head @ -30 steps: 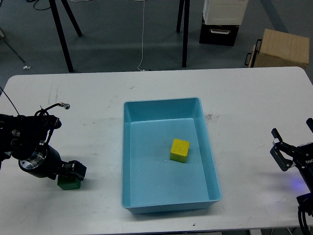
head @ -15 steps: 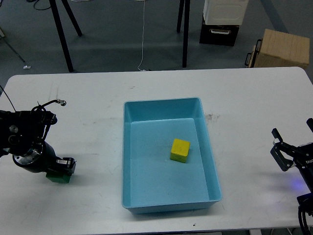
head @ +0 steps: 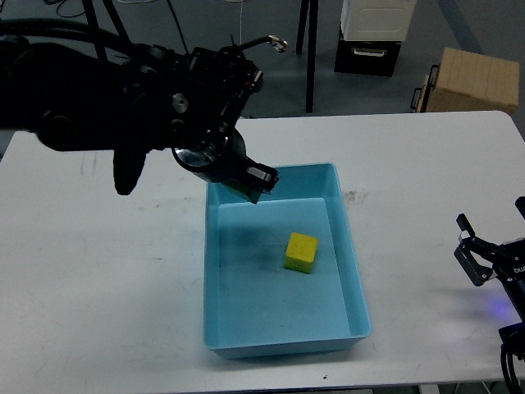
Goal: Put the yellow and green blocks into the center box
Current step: 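Lift the green cube and lower it into the tray beside the yellow cube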
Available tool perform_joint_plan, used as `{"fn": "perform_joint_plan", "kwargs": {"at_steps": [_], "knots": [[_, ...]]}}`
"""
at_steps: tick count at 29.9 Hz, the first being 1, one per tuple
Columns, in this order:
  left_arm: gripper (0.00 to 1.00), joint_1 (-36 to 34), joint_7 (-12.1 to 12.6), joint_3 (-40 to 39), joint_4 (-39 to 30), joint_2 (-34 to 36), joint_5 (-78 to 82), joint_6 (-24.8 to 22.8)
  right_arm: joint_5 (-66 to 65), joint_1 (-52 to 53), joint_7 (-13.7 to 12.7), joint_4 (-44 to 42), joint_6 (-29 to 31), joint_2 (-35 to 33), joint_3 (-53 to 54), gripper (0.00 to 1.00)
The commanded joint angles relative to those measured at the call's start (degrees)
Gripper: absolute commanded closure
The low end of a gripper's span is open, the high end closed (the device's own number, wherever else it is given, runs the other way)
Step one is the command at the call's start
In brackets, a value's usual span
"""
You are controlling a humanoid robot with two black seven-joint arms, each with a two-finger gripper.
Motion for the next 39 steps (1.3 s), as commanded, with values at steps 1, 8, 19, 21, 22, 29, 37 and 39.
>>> {"fn": "perform_joint_plan", "kwargs": {"at_steps": [1, 8, 19, 21, 22, 29, 37, 39], "knots": [[0.96, 2.9, -1.1, 0.48, 3.53, -5.26, -0.03, -0.01, 0.0, 0.0, 0.0, -0.02, 0.0, -0.29, 0.08, 0.01], [0.93, 10.02, -1.19, 2.94, 6.61, -5.26, 0.15, -0.01, 0.0, 0.0, 0.0, -0.46, 0.0, -0.29, -0.1, 0.01], [0.71, 16.98, -2.24, 4.79, 9.96, -5.26, 0.15, -0.01, 0.0, -0.09, 0.0, -0.55, 0.0, -0.38, 0.08, 0.01], [0.61, 16.98, -3.12, 4.71, 10.39, -5.26, 0.15, -0.01, 0.0, -0.09, 0.0, -0.72, 0.0, -0.38, -0.01, 0.01], [0.55, 16.98, -3.39, 4.71, 10.66, -5.26, 0.15, -0.01, 0.0, -0.09, 0.0, -0.72, 0.0, -0.38, -0.01, 0.01], [0.0, 17.06, -6.03, 4.35, 12.33, -5.26, 0.06, -0.01, 0.0, -0.35, 0.0, -0.81, 0.0, -0.38, -0.01, 0.01], [0.0, 17.06, -6.2, 3.48, 13.82, -5.26, 0.06, -0.01, 0.0, -0.35, 0.0, -0.81, 0.0, -0.29, -0.01, 0.01], [0.0, 16.45, -6.38, 1.47, 15.05, -5.26, -0.11, -0.01, 0.0, -0.26, 0.0, -0.81, 0.0, -0.29, -0.01, 0.01]]}}
